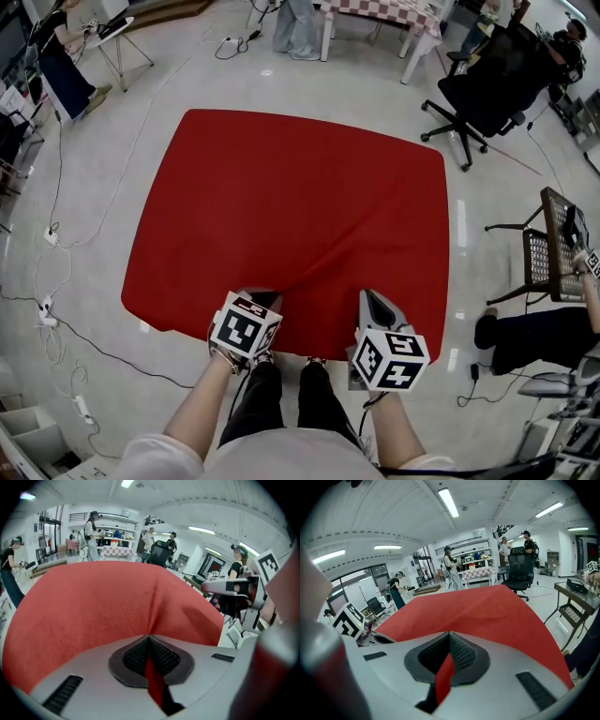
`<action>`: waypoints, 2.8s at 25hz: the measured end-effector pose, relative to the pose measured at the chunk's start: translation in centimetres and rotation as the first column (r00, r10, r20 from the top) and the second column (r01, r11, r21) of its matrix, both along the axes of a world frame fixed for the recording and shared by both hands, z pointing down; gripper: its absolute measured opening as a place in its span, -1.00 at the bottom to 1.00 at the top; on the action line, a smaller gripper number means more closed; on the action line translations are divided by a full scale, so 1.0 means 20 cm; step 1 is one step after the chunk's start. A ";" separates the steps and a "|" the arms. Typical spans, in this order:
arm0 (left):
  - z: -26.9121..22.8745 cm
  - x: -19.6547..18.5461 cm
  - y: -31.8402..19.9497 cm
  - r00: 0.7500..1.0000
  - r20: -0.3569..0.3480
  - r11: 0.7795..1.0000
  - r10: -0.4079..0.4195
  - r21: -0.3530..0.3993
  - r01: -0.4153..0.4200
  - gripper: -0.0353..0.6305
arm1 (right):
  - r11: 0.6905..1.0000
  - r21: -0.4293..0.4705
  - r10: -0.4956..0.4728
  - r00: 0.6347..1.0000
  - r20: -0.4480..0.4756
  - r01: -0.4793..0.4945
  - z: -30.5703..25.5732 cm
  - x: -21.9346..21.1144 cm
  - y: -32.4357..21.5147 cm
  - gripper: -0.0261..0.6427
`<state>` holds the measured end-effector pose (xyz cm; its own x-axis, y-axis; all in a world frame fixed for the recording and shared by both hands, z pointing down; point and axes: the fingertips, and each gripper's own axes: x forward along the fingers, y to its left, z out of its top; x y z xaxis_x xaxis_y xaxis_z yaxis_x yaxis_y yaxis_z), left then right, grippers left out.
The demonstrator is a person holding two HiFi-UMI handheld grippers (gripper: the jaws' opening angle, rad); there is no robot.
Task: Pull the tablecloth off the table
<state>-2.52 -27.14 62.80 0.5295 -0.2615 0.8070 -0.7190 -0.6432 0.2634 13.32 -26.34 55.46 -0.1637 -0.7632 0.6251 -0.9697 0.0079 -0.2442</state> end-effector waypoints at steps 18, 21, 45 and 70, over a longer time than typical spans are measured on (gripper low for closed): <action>-0.41 -0.06 -0.07 0.964 -0.208 0.977 -0.165 0.100 0.189 -0.85 | 0.987 0.041 -0.157 0.987 0.033 0.156 -0.09 -0.09 -0.13 -0.84; -0.48 -0.08 -0.09 0.950 -0.245 0.968 -0.191 0.115 0.224 -0.85 | 0.985 0.046 -0.169 0.985 0.036 0.167 -0.10 -0.11 -0.14 -0.84; -0.67 -0.13 -0.08 0.992 -0.117 0.957 -0.039 0.283 0.071 -0.28 | 0.977 0.129 -0.179 0.982 0.068 0.169 -0.27 -0.10 -0.16 -0.84; -0.14 -0.16 -0.15 0.972 0.199 0.985 -0.126 0.137 0.100 -0.76 | 0.995 0.059 -0.086 0.994 0.072 0.082 -0.15 0.02 -0.13 -0.84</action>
